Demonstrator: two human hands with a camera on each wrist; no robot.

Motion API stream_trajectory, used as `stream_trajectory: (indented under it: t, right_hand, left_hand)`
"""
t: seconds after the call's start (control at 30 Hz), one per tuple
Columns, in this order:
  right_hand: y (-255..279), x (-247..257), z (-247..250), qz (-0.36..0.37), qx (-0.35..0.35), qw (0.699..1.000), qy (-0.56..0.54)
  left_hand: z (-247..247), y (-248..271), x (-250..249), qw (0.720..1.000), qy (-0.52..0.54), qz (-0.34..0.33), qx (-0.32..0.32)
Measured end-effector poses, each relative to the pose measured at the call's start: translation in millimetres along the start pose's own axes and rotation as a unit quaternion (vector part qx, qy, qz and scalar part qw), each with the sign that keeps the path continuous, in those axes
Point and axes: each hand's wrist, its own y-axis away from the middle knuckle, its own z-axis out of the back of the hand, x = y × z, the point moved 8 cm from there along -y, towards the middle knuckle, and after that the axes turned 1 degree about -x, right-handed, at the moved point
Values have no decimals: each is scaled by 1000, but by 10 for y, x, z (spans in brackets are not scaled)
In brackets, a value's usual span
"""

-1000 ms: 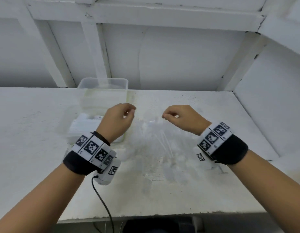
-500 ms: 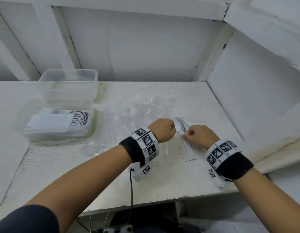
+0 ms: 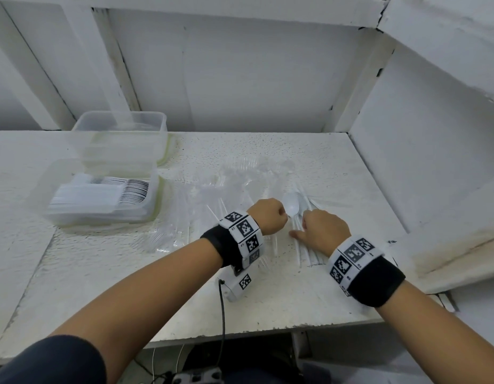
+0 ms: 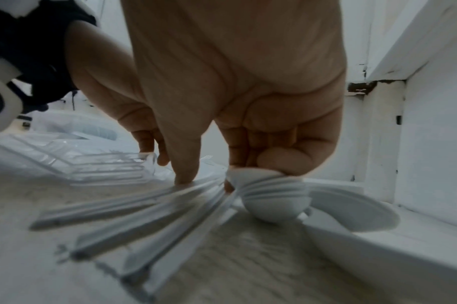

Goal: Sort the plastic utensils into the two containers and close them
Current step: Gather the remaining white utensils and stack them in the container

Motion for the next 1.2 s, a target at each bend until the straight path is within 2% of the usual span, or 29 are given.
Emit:
stream_trajectory:
  t: [0.13,0.27,0.33,0.47,0.6,0.67,0.8,0.97,1.13,1.2]
  right_hand:
    - [-10,41,-6,4,5,1000,-11]
    - [3,-39,75,-8,-12,995,-103]
    - [10,-61,143,-9,-30,983,-183]
    - [12,-221,241,-63,-67,909,-407]
    - [22,-423,304,-119,-106,854,-495]
    - [29,-499,308,-131,-117,840,-513]
    - [-12,-608,309,-107,-129,879,-446]
    - [-27,-533,312,-49,-95,952,-287]
    - [30,-282,147,35,23,983,-179]
    - [34,-212,87,54,43,990,-125]
  left_hand:
    - [-18,20,19,1000,-4,3,-2]
    - [-32,18,30,1000,11,28,-7]
    - [-31,26,11,998,42,35,-14]
    - [-33,52,-47,994,105,27,-16]
    - [-103,33,-95,999,-6,31,3]
    - [-200,-37,-76,997,-57,50,30]
    - [-276,-140,-108,994,-71,60,61]
    - [-259,-167,-105,996,-47,57,53]
    - [-140,-129,-49,996,68,62,2]
    - [-93,-108,-32,991,120,61,-11]
